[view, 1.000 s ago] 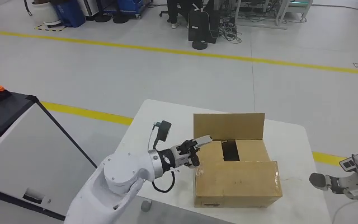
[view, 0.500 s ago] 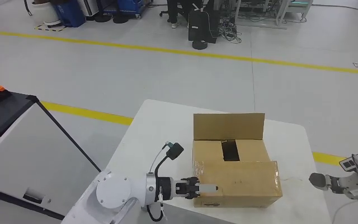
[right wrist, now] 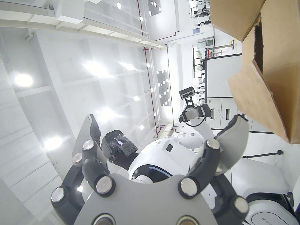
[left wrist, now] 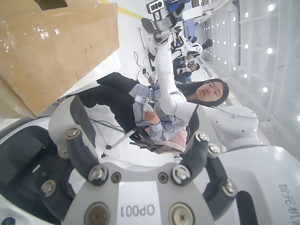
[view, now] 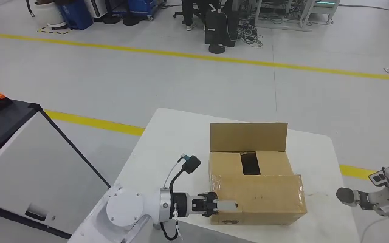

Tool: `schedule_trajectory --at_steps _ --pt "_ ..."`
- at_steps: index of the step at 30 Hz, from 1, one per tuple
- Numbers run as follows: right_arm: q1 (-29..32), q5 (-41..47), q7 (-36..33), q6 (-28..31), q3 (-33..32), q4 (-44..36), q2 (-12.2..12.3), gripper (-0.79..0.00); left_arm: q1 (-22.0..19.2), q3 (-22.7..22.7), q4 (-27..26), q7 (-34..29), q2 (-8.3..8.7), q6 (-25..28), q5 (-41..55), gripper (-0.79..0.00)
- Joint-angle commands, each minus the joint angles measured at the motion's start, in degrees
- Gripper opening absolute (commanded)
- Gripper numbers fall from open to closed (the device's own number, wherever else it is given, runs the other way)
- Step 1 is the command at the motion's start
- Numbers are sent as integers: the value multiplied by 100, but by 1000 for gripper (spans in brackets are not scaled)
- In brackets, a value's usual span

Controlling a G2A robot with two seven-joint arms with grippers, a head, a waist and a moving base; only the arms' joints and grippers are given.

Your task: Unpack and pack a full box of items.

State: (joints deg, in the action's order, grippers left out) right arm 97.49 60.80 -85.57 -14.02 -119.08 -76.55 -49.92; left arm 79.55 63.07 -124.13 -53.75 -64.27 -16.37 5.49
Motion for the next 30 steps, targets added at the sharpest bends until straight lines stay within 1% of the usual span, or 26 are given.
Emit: schedule_trajectory --at_steps 1,4,8,12,16,21,25,28,30 --pt "0 0 0 0 0 0 0 0 7 -8 2 17 0 10 -11 0" --pt "0 0 0 0 0 0 0 0 63 -203 26 -51 22 104 -354 0" --pt "0 0 0 0 0 0 0 0 214 -453 123 -34 28 298 -428 0" --pt "0 0 0 0 0 0 0 0 407 -704 311 39 13 489 -165 0" --pt "0 0 0 0 0 0 0 0 439 -981 532 43 -9 757 -63 0" --pt "0 0 0 0 0 0 0 0 279 -1367 883 201 -78 1156 -80 0" --pt "0 0 0 0 0 0 0 0 -2 -1661 1212 330 -145 1227 -343 0" --pt "0 0 0 0 0 0 0 0 -189 -1797 1493 439 -212 1391 -142 0" --pt "0 0 0 0 0 0 0 0 -321 -1888 1638 473 -246 1415 -184 0"
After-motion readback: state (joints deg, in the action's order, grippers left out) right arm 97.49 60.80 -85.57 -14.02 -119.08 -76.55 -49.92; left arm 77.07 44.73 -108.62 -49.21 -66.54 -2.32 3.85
